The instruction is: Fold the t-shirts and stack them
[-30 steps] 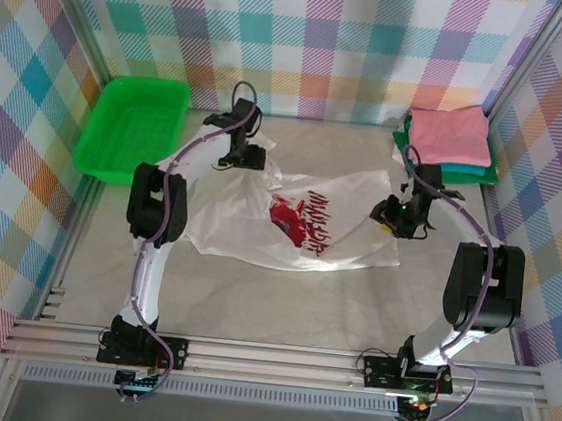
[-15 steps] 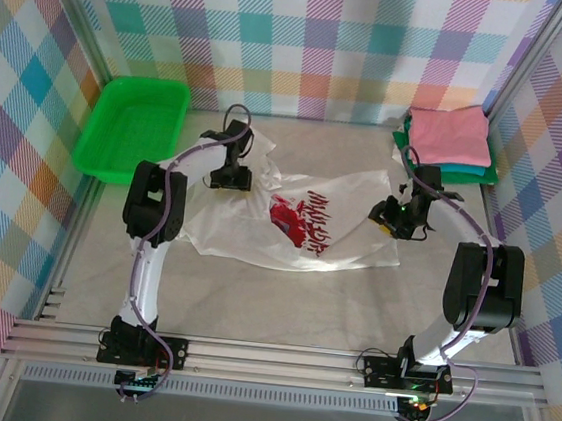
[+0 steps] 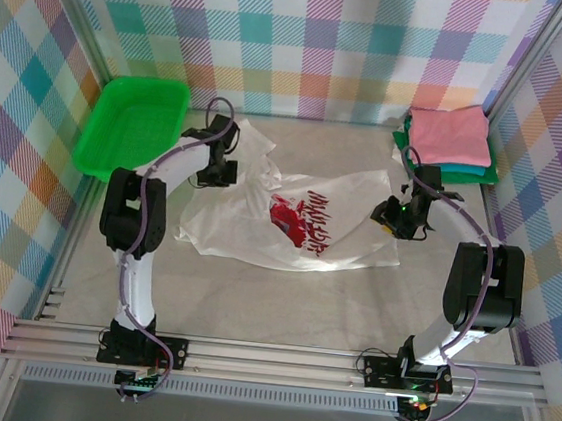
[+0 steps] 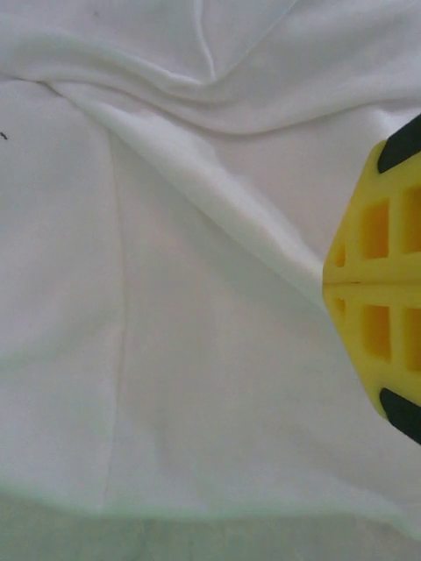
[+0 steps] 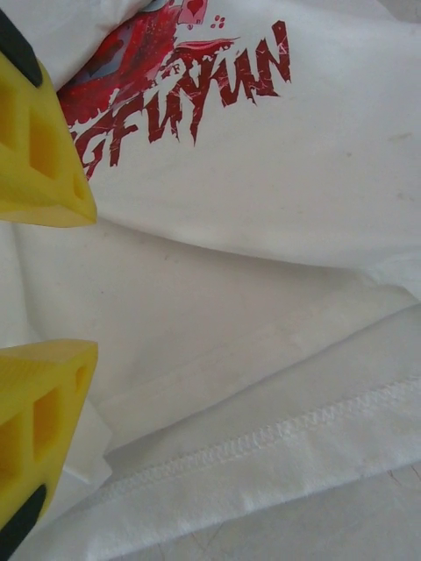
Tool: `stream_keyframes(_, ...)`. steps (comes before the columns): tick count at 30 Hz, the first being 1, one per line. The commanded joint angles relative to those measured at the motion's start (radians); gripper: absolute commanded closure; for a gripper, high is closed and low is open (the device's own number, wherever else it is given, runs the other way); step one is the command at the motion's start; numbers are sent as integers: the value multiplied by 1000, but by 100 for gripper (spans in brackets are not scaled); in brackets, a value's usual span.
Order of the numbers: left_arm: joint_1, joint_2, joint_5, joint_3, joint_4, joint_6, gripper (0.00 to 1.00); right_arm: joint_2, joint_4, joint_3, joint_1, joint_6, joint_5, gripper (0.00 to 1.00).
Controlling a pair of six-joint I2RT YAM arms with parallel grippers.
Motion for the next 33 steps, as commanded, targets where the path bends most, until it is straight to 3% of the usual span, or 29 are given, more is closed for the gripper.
stream_keyframes(1, 30, -47, 16, -19, -31, -19, 97, -12, 8, -17, -1, 14, 10, 60)
stream_keyframes(3, 37, -60, 23, -40, -23, -12, 63, -18, 10, -21, -3, 10, 8, 60)
stream_keyframes(8, 44, -52, 112, -104, 29, 47, 49, -12, 17, -27, -6, 9, -6, 60)
stream_keyframes(13, 36, -54, 149, -170, 53, 49, 47, -12, 21, -32, -6, 13, -10, 60)
stream_keyframes(20, 39, -34, 108, -206, 77, 59, 57, 12, 33, -40, -6, 20, -11, 60)
stream_keyframes(25, 41, -43, 106, -188, 63, 52, 97, 7, 27, -47, -6, 19, 6, 60)
stream_keyframes(33, 43, -178, 84, -172, -28, -3, 100, 33, 41, -55, -7, 31, 28, 60)
